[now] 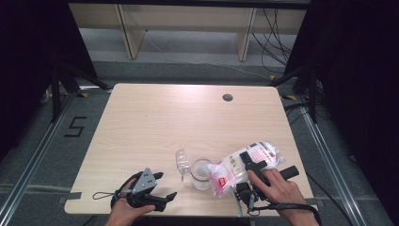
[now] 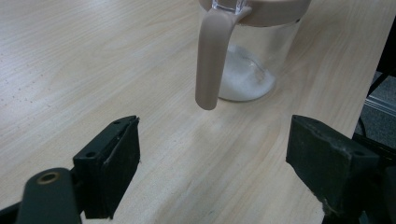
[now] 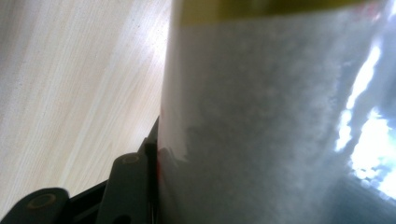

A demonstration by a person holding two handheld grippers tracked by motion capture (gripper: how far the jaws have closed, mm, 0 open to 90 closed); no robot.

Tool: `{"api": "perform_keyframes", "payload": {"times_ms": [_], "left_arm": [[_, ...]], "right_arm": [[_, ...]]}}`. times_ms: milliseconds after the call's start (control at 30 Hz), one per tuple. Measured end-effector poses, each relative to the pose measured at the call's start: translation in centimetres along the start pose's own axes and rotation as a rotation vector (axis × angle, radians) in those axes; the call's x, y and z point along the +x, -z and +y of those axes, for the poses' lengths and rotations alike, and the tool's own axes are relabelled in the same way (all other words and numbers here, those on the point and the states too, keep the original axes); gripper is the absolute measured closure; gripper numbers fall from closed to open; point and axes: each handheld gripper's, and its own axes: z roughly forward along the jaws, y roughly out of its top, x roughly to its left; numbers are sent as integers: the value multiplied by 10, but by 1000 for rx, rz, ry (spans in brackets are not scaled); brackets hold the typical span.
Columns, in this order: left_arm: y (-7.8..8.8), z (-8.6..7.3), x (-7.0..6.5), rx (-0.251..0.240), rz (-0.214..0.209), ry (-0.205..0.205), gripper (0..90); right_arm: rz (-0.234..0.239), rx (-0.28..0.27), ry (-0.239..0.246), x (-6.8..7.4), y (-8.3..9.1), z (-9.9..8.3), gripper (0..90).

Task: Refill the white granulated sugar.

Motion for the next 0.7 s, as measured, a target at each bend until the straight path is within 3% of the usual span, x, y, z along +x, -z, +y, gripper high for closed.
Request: {"api": "perform_keyframes", "payload": {"times_ms": [67,233,467,500,533,633,667,700], "left_arm": [[-2,0,-2,-29,-15,23,172],[-1,0,0,-10,-4,5,172],[-1,0,-2,-26,-12,24,172],[-2,-1,-2,-32,-16,29,172],[0,0,0,-5,-1,0,172],[0,0,0,-6,-1,1,172],[0,0,0,0,0,0,172],[-1,0,-2,-26,-12,26,172]], "right_arm": [[2,2,-6,1,0,0,530],[4,2,-10,1,0,0,530],[6,3,-22,1,1,-1,531],[2,-1,-10,0,1,-1,531],[3,2,-10,0,1,-1,531],[-1,5,-16,1,1,0,531],[-9,1,11,-1,1,0,532],[-11,0,18,-2,1,0,532]]}}
